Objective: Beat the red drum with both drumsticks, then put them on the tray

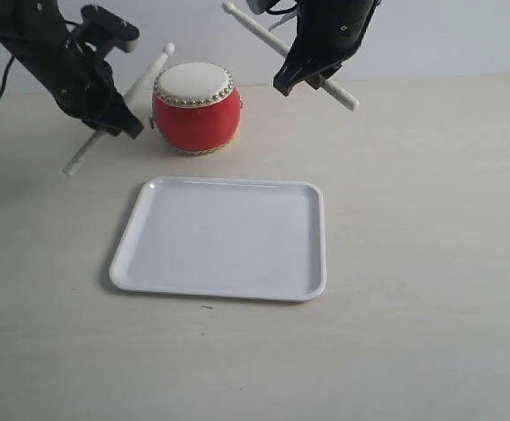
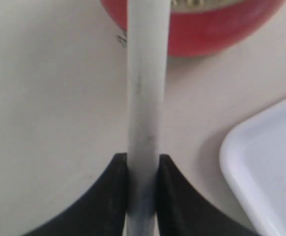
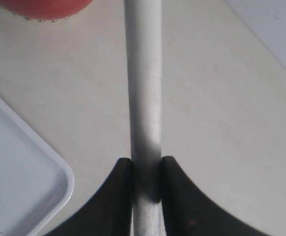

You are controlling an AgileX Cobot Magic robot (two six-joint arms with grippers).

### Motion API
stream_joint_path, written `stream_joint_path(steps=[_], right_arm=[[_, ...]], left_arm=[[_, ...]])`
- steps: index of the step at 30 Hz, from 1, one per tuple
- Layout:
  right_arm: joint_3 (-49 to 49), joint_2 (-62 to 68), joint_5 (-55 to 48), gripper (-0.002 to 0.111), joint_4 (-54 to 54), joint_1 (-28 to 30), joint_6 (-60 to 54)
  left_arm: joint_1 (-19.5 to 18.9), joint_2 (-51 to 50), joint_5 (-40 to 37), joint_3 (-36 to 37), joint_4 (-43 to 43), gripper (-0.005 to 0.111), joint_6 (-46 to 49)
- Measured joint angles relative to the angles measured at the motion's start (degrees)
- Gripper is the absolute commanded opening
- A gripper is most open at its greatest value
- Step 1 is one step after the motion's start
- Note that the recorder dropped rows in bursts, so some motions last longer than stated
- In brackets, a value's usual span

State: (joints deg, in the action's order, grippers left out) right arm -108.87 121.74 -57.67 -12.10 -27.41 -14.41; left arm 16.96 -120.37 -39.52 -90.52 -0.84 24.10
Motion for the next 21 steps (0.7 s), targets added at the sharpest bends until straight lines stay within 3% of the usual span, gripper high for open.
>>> stream_joint_path(steps=[9,21], right_arm=[[0.0,0.2,-0.7,0.000,1.8,0.0,-1.2],[0.0,8.1,3.2,0.000,3.7,0.0,-11.3]], left_arm=[[0.0,-6.9,-13.9,-10.3,-0.1,0.000,-0.5],[1.6,-3.9,-17.2,-11.6,0.4,0.000,-3.2]])
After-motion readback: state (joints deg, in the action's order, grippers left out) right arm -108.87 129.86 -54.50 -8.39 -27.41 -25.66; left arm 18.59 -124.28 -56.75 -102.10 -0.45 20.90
